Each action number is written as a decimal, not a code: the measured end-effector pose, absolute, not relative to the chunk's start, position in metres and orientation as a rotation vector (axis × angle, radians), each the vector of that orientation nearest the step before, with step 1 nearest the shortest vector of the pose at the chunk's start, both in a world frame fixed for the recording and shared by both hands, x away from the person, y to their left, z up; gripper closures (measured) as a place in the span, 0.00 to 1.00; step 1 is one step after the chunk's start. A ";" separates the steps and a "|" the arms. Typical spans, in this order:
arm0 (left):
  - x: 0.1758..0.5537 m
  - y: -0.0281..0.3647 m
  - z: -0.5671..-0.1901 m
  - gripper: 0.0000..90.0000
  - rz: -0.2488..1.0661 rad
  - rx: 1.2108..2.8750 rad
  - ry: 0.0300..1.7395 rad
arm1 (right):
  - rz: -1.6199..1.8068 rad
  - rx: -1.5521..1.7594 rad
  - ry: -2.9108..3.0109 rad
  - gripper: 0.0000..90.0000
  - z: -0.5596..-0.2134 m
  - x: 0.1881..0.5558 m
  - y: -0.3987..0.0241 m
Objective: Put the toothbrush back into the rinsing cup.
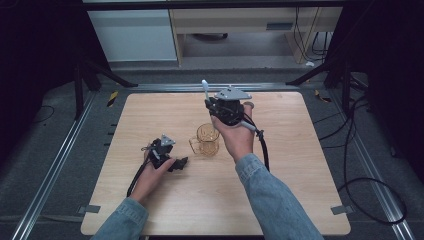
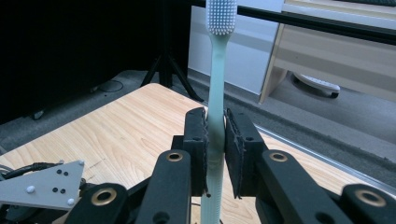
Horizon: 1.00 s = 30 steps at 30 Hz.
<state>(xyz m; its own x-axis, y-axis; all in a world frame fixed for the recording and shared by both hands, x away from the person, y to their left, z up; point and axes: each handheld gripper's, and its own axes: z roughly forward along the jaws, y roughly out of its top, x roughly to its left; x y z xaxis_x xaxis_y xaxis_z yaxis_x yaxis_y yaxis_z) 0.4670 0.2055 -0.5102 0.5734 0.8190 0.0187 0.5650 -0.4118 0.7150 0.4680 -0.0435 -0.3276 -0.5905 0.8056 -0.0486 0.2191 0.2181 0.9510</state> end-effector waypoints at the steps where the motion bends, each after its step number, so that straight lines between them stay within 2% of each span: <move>1: 0.467 0.206 -0.510 0.00 0.486 2.132 1.099 | 1.382 0.941 1.945 0.88 -0.328 0.468 -0.041; 30: 0.467 0.206 -0.510 0.00 0.488 2.137 1.097 | 1.488 0.825 1.882 0.88 -0.334 0.461 -0.011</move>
<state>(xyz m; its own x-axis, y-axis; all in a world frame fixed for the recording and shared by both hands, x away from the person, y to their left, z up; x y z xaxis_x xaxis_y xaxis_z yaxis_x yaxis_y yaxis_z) 0.4671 0.2058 -0.5098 0.5750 0.8178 0.0223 0.5645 -0.4163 0.7128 0.4607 -0.0110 -0.3344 -0.6301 0.7730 -0.0738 0.1064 0.1801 0.9779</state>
